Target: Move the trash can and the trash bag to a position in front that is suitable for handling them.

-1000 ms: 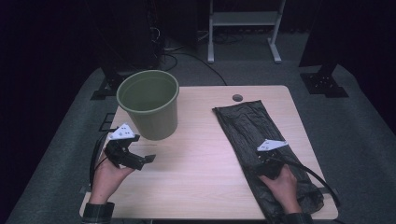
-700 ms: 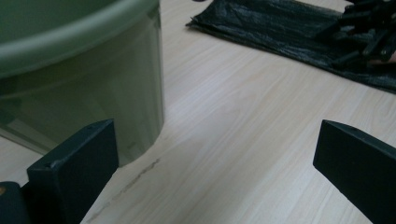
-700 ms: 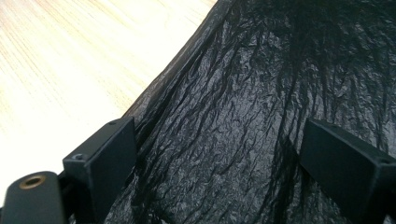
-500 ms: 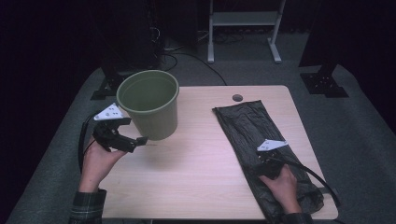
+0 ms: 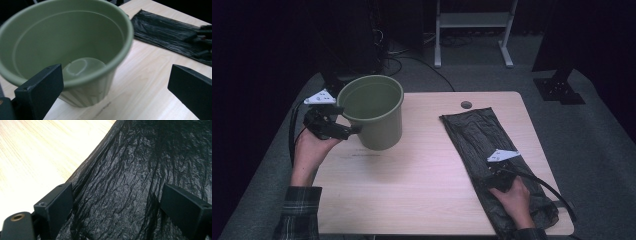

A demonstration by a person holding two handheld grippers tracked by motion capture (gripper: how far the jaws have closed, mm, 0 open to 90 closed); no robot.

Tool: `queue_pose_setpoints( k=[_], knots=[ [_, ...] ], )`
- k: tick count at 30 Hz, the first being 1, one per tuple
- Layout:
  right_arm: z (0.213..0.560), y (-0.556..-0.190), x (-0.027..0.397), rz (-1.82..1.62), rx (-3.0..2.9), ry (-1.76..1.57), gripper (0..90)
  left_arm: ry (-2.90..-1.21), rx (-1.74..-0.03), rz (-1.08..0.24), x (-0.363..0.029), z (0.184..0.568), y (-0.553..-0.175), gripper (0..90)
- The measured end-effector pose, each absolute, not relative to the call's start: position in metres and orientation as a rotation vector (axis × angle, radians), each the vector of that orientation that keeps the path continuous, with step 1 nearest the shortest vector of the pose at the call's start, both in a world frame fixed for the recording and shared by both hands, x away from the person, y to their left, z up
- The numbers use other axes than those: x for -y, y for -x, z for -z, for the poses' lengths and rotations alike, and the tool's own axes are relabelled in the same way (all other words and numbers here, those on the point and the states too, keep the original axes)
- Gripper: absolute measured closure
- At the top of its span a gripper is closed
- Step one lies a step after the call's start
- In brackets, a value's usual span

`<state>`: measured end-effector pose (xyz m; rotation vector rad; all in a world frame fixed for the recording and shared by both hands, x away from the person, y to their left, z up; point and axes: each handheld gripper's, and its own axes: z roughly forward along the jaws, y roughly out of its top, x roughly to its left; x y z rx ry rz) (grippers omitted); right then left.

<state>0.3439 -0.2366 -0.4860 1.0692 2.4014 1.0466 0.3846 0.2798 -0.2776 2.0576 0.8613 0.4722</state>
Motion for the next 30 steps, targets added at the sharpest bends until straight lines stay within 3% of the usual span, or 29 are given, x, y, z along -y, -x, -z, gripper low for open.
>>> queue_pose_setpoints(
  k=[15,30],
  knots=[
    [0.486,-0.344,0.237,-1.046,-2.402,-1.07,9.7,-2.048,-0.946,-0.507,-0.306,0.272,-0.424,0.0],
    [0.486,-0.344,0.237,-1.047,-2.4,-1.069,9.7,-2.082,-1.021,-0.479,-0.319,0.294,-0.455,0.0]
  ],
)
